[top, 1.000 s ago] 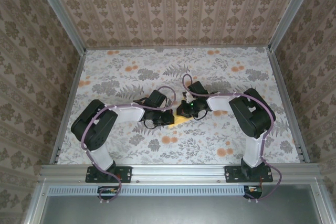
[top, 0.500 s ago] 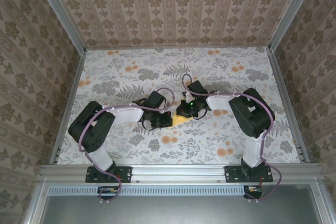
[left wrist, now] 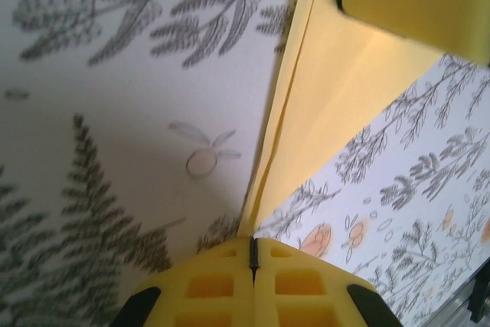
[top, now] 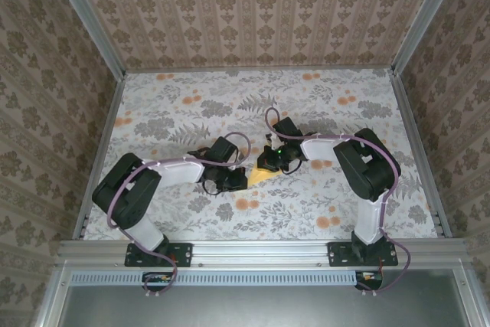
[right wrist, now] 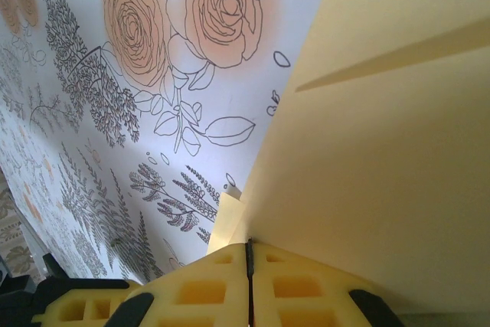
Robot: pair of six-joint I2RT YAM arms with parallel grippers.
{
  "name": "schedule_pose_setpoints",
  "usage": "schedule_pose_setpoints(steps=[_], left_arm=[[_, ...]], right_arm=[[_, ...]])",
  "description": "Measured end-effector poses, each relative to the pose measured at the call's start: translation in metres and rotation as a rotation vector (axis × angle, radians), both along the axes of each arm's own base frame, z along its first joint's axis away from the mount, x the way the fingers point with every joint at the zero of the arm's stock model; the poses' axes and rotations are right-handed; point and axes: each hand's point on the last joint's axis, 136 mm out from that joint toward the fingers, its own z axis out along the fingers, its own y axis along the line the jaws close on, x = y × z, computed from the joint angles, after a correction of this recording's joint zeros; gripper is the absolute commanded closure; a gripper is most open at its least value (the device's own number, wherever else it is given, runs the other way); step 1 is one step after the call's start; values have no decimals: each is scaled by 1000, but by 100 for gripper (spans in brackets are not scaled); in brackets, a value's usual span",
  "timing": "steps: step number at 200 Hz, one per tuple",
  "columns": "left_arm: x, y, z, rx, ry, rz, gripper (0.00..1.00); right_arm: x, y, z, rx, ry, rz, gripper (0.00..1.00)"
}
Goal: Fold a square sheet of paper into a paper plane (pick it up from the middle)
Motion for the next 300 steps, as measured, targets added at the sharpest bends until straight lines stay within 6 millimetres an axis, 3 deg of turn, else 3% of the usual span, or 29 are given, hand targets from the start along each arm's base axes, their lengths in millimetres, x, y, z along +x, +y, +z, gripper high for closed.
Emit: schedule_pose_setpoints(steps=[15, 61, 97, 122, 154, 189, 237, 300], left_arm=[[1, 0, 7, -11, -18, -6, 98], [24, -12, 32, -61, -116, 12, 71], [45, -3, 36, -61, -150, 88, 52], [60, 5, 42, -68, -174, 146, 39], [72, 15, 45, -68, -196, 184, 20], [81, 24, 47, -54, -226, 201, 1], [90, 33, 51, -52, -247, 222, 0], [90, 34, 52, -60, -241, 225, 0]], right_arm=[[0, 0, 0, 1, 0, 0, 86], [4, 0, 11, 3, -23, -14, 71], [17, -9, 50, -3, -121, -77, 58], [24, -28, 71, -22, -180, -168, 51], [22, -59, 55, -89, -141, -300, 48], [23, -66, 40, -113, -98, -352, 50], [25, -63, 18, -125, -42, -364, 54], [37, -39, 25, 18, -46, -360, 59]])
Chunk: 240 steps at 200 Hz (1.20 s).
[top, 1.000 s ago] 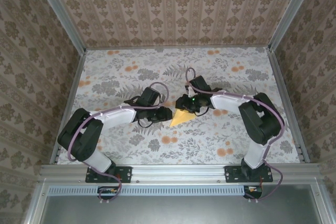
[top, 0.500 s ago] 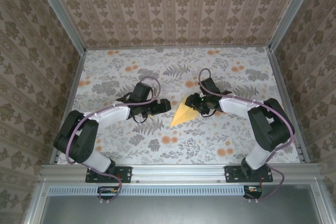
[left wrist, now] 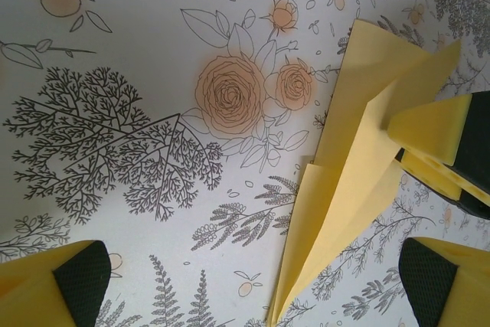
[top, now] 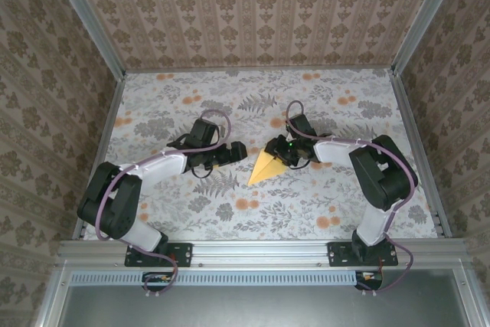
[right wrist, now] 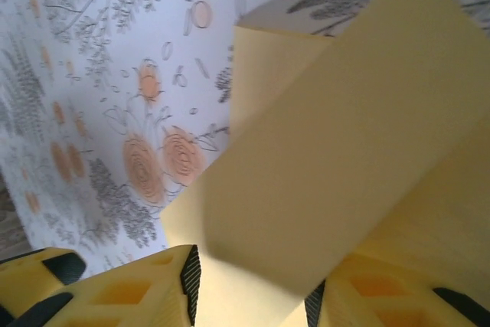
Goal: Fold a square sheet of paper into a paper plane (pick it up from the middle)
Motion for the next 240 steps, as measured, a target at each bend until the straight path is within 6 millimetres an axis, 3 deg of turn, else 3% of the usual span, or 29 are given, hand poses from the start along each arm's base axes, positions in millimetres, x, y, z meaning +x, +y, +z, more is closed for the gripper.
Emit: schedule_pose_setpoints(steps=[75, 117, 144, 185, 240], left_arm=[[-1, -1, 1, -20, 7, -8, 0], [-2, -2, 1, -40, 17, -9, 0], [-4, -1, 1, -71, 39, -14, 0], [-14, -10, 13, -182, 76, -58, 0], [-17, -31, 73, -459, 83, -86, 0]], right_arm=[[-12, 10, -9, 87, 2, -28, 66], [-12, 13, -8, 113, -15, -40, 81], [-10, 14, -3, 118, -41, -24, 84], [-6, 32, 44, 246, -165, 93, 86], [11, 53, 120, 474, -300, 194, 86]])
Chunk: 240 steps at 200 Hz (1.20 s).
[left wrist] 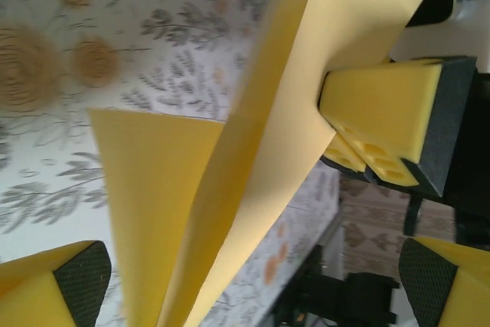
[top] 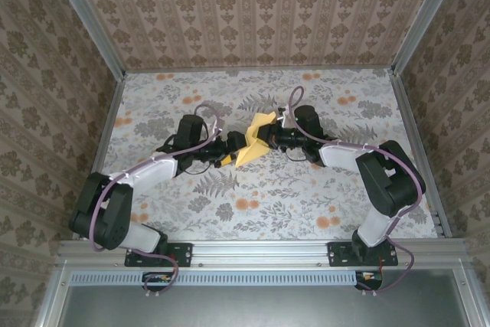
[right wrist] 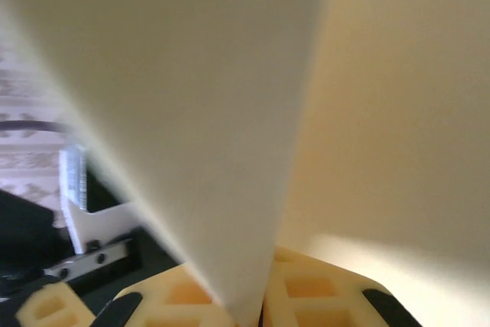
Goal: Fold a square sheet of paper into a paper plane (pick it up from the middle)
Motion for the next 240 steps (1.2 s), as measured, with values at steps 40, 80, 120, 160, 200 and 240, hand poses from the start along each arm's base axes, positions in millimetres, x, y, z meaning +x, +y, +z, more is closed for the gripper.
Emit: schedule_pose_setpoints(steps=[40, 80, 120, 160, 200, 240], left_arm=[[-4, -5, 16, -67, 20, -16, 0], [-3, -8, 22, -99, 38, -12, 0], [5, -11, 42, -164, -10, -7, 14], [10, -9, 49, -204, -34, 8, 44], [20, 6, 40, -195, -22, 65, 75], [20, 7, 43, -193, -42, 66, 89]], right_arm=[[1, 10, 39, 123, -41, 46, 85], [-2, 13, 51, 172, -34, 67, 85], [-3, 14, 49, 183, -10, 81, 85], [-4, 16, 46, 189, 11, 91, 84], [-6, 16, 44, 194, 25, 102, 79], [-6, 15, 37, 176, 37, 100, 68]])
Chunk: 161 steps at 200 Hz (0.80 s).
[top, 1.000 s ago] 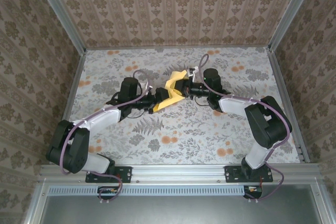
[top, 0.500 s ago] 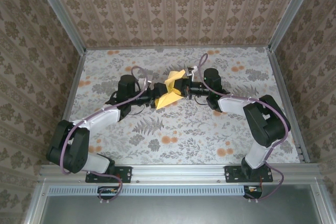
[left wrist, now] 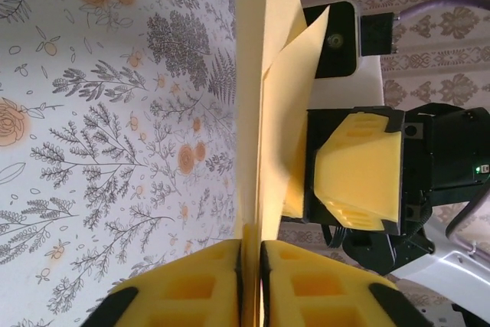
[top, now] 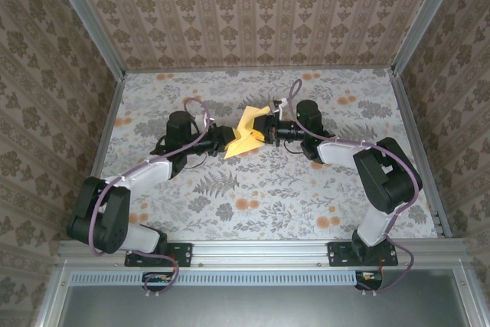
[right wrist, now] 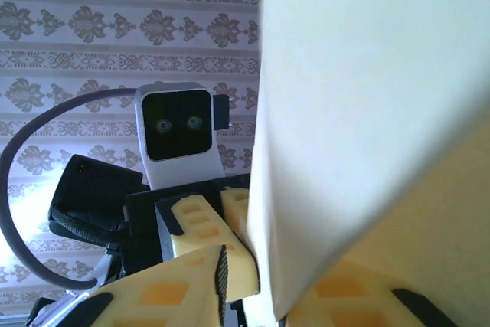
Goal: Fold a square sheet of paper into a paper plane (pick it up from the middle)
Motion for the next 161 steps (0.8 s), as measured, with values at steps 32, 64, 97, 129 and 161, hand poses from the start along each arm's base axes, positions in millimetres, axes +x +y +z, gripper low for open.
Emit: schedule_pose_setpoints(steps=[32, 64, 97, 129, 161], left_arm=[[-3, 3, -4, 35, -2, 2, 91], [0, 15, -15, 210, -12, 22, 92], [12, 38, -13, 529, -107, 73, 92], [11, 53, -23, 914, -174, 58, 92], [11, 70, -59, 1325, -167, 14, 91]], right_arm=[[0, -4, -16, -65, 29, -3, 51], [5, -32, -36, -223, 59, -86, 38], [7, -68, -37, -437, 3, -201, 29], [1, -101, -43, -634, -33, -287, 26], [-3, -129, -57, -788, -16, -360, 26]])
